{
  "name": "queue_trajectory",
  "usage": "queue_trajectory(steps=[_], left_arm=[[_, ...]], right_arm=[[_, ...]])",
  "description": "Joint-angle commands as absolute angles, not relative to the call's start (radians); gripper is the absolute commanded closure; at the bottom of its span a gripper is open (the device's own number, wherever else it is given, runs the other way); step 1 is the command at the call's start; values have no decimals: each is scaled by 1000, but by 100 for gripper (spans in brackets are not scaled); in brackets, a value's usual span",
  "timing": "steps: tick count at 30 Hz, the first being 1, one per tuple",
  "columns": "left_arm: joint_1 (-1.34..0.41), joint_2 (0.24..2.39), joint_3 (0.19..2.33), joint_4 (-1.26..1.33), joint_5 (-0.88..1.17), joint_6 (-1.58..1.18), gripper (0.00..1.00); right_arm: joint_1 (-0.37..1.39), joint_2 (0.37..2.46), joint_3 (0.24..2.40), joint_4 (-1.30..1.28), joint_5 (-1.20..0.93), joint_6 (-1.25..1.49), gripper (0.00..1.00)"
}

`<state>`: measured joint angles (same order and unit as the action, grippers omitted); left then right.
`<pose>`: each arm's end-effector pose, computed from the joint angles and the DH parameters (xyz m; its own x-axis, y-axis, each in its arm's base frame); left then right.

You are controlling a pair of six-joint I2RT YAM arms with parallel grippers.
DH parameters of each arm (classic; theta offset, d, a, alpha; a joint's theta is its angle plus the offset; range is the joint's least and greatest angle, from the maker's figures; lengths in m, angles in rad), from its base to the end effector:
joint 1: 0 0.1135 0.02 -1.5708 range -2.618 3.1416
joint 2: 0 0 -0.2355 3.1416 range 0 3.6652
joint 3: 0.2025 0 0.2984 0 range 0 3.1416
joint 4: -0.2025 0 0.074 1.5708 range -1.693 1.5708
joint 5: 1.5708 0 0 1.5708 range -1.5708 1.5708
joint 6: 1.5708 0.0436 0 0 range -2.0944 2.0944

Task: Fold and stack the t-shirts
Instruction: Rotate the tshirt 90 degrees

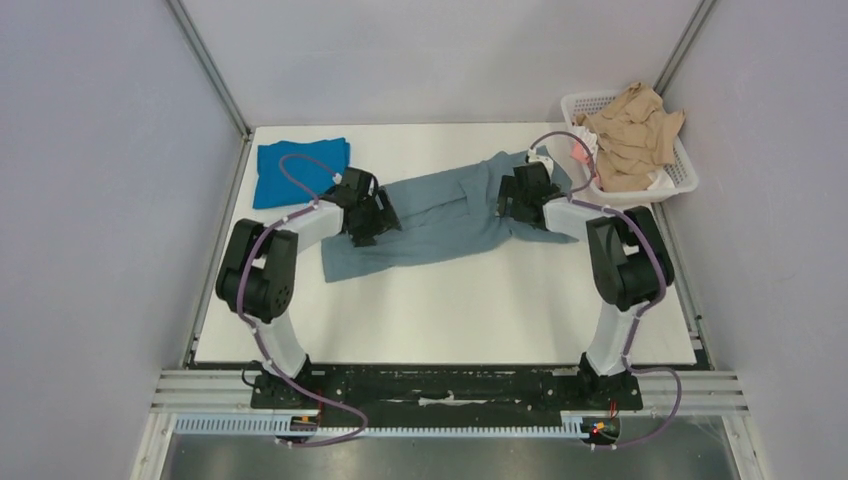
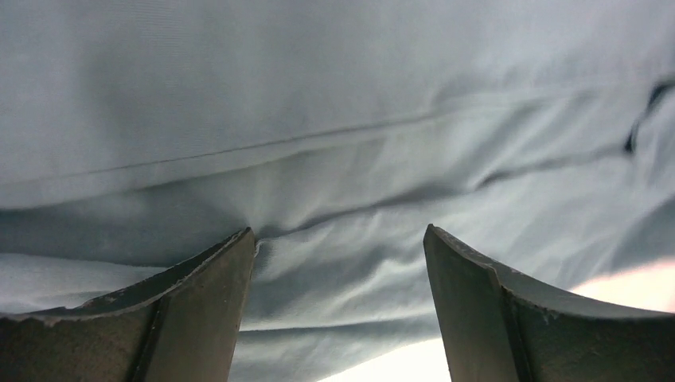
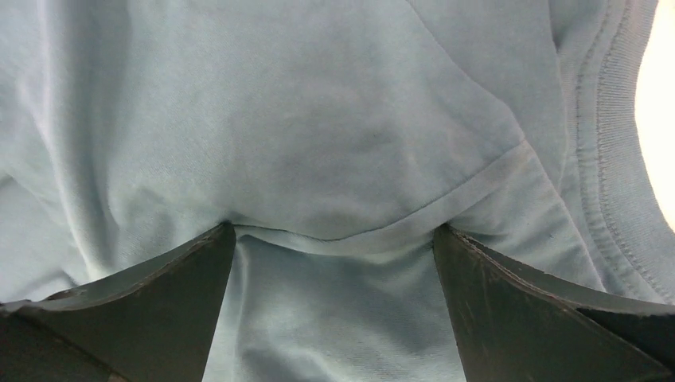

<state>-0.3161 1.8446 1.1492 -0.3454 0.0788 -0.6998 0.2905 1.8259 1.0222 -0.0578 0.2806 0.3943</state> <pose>0.3848 -0.1295 0.0977 -0.8513 -0.3971 -0.3430 -0.2622 0.8881 -0.3776 0.3876 0.1033 0.0847 -0.7106 0.1729 -0.6821 0.1847 0.9812 0.0562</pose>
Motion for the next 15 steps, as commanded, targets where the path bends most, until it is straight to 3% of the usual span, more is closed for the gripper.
queue_trajectory(steps=[1, 6, 9, 15], left_arm=[[-446, 1830, 912, -403, 213, -746, 14], [-663, 1716, 755, -210, 380, -909, 14], [-771, 1729, 835, -221, 393, -905, 14], [-837, 1710, 912, -131, 453, -925, 14]], right_arm=[[296, 2016, 1317, -8, 143, 304, 2], [294, 2362, 1805, -11, 54, 228, 2], [296, 2523, 2092, 61, -62, 226, 2], [300, 2399, 1945, 413, -139, 234, 2]])
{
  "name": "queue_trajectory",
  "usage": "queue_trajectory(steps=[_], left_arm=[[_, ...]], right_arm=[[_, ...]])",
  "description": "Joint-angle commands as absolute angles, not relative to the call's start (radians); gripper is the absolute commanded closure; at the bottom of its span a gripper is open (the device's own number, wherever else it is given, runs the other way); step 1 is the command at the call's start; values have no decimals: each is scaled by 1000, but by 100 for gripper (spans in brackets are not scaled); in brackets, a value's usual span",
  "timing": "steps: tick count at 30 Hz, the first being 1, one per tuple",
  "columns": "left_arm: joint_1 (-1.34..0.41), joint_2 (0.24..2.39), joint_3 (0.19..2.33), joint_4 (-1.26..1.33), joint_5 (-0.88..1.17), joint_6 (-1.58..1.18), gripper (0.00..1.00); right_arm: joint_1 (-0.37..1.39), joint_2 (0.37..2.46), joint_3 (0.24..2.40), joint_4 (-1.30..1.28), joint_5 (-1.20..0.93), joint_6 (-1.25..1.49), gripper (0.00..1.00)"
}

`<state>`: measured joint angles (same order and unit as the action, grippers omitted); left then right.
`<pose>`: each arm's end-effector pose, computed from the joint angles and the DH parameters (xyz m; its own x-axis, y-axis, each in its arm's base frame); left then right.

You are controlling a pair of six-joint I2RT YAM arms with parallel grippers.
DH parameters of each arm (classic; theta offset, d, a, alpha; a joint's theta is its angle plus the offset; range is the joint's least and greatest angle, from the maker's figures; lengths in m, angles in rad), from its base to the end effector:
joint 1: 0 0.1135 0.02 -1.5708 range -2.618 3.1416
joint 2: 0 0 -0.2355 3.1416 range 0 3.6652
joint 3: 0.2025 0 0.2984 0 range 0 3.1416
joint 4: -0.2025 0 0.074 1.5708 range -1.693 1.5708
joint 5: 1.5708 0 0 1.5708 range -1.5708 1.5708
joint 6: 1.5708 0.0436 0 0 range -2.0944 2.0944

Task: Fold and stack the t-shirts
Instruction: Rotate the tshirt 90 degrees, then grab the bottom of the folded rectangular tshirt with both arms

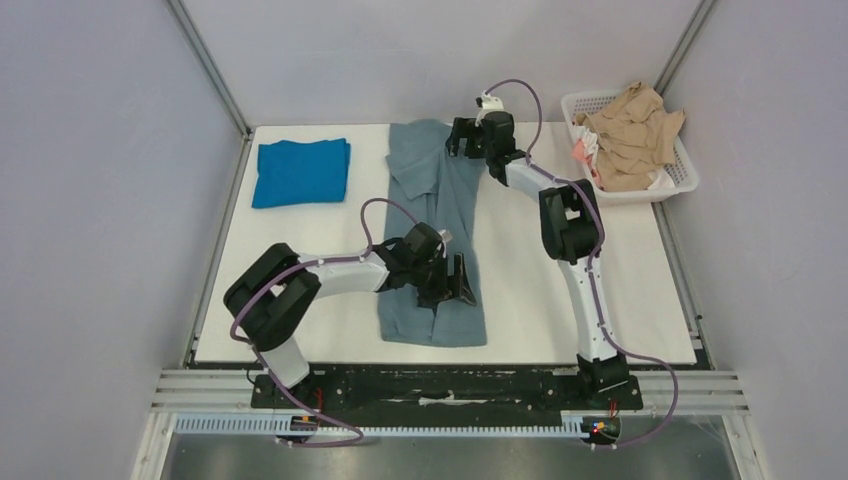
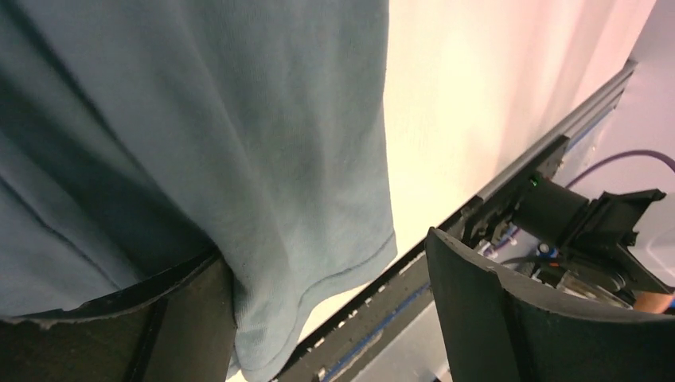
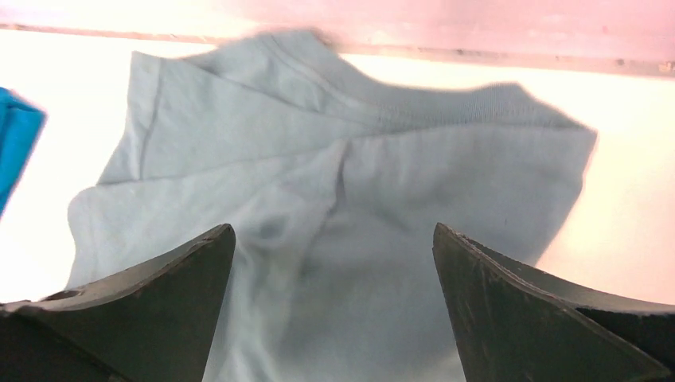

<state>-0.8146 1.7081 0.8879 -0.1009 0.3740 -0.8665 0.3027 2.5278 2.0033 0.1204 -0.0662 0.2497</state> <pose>0.2387 -0.2763 0.0827 -0.9854 0.0108 -0.1700 0.1203 0.7509 -0.6494 0.5753 0.1827 0.1085 -0.4515 0.1173 -0.8845 -0.2517 0.9343 0.2524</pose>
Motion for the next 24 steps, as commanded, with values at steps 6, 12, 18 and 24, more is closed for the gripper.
queue_trajectory(steps=[6, 12, 18, 24], left_arm=[[-837, 1634, 1005, -338, 243, -845, 14], [-838, 1487, 951, -489, 101, -818, 13], [-836, 1260, 870, -624, -50, -822, 13], [-834, 1019, 653, -696, -166, -937, 13]], right_arm=[[320, 2246, 1943, 290, -73, 118, 2], [324, 2094, 1837, 94, -35, 135, 2], [374, 1825, 1458, 49, 36, 116, 2], [392, 1488, 959, 75, 48, 280, 2]])
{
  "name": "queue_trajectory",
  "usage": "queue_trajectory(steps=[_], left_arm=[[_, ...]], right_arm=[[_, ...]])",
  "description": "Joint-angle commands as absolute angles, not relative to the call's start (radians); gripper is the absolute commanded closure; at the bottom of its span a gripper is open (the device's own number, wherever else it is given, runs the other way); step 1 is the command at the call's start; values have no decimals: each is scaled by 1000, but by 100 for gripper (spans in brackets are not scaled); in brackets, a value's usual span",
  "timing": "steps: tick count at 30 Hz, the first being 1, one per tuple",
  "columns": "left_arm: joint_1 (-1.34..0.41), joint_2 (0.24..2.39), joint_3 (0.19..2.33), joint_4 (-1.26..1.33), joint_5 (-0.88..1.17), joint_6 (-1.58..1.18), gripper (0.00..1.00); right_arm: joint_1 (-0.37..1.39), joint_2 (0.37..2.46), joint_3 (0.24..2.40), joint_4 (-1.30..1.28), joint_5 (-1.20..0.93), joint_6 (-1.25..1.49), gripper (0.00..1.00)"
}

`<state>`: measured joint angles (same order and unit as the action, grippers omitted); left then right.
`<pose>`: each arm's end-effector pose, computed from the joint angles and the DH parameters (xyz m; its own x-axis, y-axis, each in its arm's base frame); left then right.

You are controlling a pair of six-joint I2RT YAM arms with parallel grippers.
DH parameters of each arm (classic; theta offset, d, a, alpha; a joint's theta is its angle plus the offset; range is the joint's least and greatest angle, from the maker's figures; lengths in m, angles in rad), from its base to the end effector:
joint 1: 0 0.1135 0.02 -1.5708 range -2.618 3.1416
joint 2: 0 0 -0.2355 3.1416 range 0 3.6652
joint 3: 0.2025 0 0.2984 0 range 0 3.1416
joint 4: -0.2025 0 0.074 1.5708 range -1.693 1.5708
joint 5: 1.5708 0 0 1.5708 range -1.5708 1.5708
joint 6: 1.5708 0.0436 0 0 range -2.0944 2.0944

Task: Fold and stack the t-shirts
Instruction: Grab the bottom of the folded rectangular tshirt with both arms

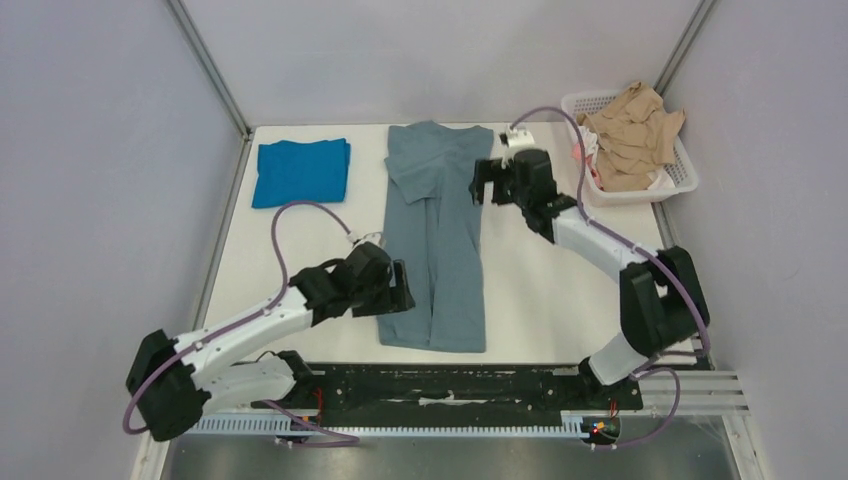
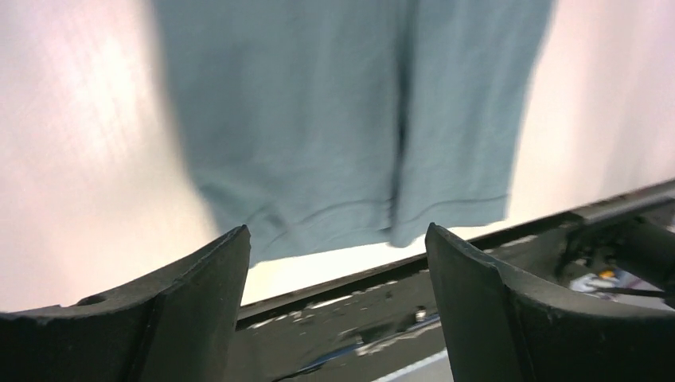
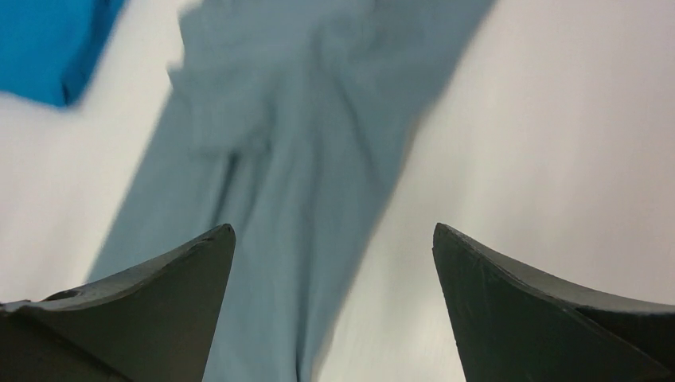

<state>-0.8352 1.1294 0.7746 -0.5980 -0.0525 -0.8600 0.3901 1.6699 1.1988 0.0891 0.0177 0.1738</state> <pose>0.1912 -0.2079 0.1854 -0.9025 -0.1306 -0.4104 0.0553 0.9099 -0.4112 0.4073 0.1667 0.2248 -0.4027 0.0214 -0.9151 -0.2999 0.9415 0.1540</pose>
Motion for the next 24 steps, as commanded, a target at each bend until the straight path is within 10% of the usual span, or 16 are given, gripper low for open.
queue_trajectory(steps=[1, 11, 18, 24], left_arm=[[-834, 984, 604, -691, -173, -960, 14], [-834, 897, 406, -501, -102, -1014, 53], [-834, 978, 358, -385, -29, -1009, 62], [-834, 991, 336, -405, -48, -1021, 98]], right_arm=[[401, 1435, 879, 87, 28, 295, 2], [582, 1142, 507, 78, 12, 415, 1], [660, 1011, 391, -24, 66, 465, 1], [753, 970, 314, -144, 35, 491, 8]])
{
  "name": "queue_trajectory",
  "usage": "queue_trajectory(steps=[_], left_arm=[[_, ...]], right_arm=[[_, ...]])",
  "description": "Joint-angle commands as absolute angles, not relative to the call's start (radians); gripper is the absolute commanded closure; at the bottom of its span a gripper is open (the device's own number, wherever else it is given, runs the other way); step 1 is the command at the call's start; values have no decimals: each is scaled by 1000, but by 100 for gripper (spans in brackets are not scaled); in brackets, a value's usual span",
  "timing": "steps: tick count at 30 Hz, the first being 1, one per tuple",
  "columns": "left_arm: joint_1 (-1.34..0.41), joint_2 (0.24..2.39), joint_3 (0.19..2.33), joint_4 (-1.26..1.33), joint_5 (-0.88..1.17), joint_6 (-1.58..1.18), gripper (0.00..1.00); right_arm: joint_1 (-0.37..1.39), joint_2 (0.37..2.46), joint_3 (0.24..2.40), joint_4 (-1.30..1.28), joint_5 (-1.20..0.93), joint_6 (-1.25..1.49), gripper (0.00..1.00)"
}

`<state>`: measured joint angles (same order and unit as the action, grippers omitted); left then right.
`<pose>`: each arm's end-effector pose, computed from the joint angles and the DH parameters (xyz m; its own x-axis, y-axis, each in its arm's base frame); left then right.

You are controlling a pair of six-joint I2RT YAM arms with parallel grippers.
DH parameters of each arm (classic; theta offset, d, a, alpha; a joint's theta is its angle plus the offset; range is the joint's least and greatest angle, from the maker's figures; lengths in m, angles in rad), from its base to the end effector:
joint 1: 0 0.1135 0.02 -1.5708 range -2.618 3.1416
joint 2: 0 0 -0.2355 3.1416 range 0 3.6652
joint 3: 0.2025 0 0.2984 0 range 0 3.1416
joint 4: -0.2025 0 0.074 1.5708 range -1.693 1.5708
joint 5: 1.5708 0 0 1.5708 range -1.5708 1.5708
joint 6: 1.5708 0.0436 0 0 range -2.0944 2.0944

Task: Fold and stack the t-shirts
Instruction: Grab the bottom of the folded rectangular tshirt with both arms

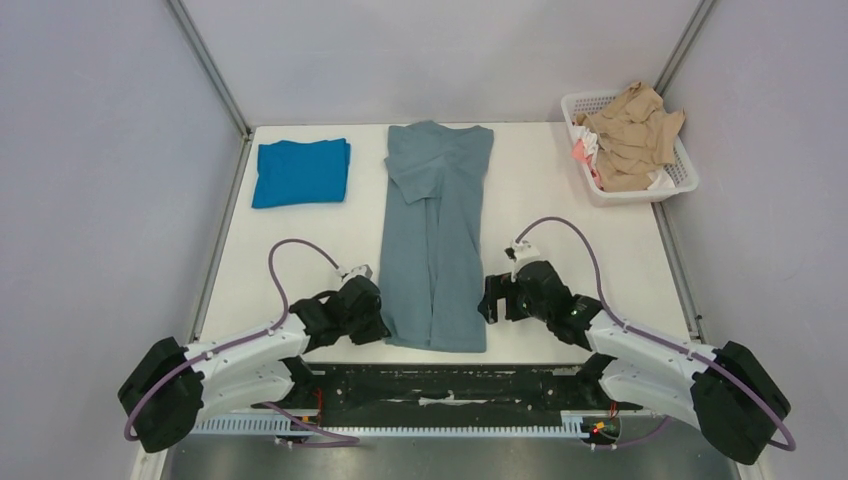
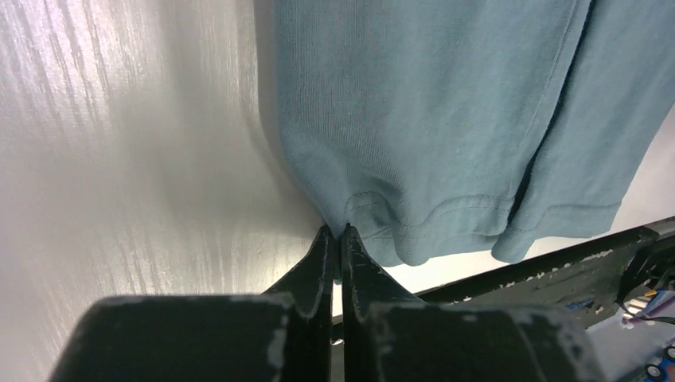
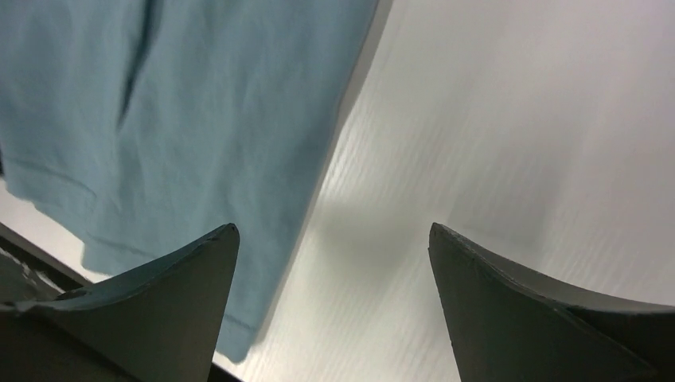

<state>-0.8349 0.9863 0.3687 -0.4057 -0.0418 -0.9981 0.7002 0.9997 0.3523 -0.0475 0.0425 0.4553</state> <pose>0.1519 -0.1650 0.0892 -0.9207 -0.2342 -0.3121 -0.0883 0.9041 -0.4182 0.1942 0.1612 0.1079 -0.7119 -0.0253 -0.7018 -0.3405 0.8865 0.3133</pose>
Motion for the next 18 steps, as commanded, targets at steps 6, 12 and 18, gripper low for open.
queue_trajectory(steps=[6, 12, 18], left_arm=[[-834, 895, 304, -461, -48, -1034, 98], [-834, 857, 276, -471, 26, -1044, 98], [-834, 814, 249, -469, 37, -1056, 98]], right_arm=[[859, 939, 277, -212, 3, 558, 18], [953, 956, 180, -31, -102, 691, 30], [1017, 985, 182, -25, -80, 720, 45]])
